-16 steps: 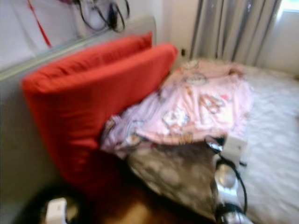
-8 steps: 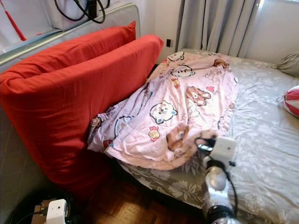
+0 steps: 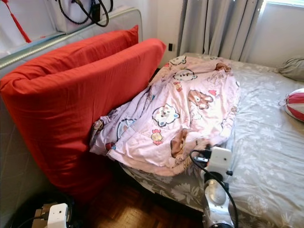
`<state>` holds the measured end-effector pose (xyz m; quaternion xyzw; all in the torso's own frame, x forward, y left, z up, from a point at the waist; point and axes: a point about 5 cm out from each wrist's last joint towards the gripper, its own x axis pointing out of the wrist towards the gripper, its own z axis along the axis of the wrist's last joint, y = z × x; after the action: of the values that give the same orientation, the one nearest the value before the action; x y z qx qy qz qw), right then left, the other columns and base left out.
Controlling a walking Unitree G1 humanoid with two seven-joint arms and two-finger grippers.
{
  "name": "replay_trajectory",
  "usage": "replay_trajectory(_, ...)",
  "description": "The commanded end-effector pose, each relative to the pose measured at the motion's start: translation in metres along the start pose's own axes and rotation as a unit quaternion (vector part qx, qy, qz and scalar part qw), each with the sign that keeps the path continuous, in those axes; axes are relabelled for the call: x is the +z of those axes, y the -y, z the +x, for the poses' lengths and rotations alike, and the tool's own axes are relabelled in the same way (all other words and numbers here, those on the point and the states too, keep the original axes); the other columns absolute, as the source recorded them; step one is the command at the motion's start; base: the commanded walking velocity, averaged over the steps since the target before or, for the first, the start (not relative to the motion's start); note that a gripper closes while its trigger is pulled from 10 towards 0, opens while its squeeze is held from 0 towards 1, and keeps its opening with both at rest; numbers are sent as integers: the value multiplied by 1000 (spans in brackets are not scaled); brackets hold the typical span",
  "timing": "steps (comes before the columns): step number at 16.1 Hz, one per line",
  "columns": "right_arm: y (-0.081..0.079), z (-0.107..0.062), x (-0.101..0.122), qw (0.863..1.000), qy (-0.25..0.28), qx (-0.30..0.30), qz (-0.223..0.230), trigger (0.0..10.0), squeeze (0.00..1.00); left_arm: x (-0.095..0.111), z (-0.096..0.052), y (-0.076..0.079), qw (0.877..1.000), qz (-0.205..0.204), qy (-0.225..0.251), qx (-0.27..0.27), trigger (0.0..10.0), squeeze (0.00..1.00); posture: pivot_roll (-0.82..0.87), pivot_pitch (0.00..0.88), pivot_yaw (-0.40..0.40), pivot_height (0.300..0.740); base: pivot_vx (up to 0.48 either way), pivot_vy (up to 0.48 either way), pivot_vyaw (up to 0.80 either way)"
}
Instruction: Clean up the room
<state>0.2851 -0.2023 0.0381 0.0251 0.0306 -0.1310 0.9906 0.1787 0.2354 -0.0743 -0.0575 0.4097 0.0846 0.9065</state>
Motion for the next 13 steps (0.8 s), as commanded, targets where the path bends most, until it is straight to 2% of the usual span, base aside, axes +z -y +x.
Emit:
replay_trajectory(1,9,3,10,999,22,-32,3,10000,0,-4,-1,1,1000,11,-8,-2,10000,0,58,12,-14,740,0,0,0)
replay_trajectory(3,13,-3,12,998,22,-50,17,10000,0,-4,-1,1,1000,11,-8,-3,10000,0,57,11,-18,740,0,0,0)
replay_trajectory(6,13,-19,1,999,3,-44,7,10000,0,-5,-1,1,1000,11,-9,-1,10000,0,53,15,-18,740,0,0,0)
replay_trajectory(8,16,-30,-12,998,-32,-47,2,10000,0,-5,-1,2,1000,14,-11,-3,10000,0,52,14,-17,740,0,0,0)
replay_trajectory(9,15,-43,-29,996,-83,-30,-9,10000,0,-5,-1,2,1000,17,-11,-4,10000,0,49,14,-19,740,0,0,0)
replay_trajectory(10,16,-48,-35,995,-97,-29,-19,10000,0,-5,-1,3,1000,17,-11,-5,10000,0,52,18,-22,740,0,0,0)
replay_trajectory(13,35,-56,-51,984,-149,-85,-40,10000,0,-6,-1,4,1000,20,-13,-8,10000,0,50,16,-20,740,0,0,0)
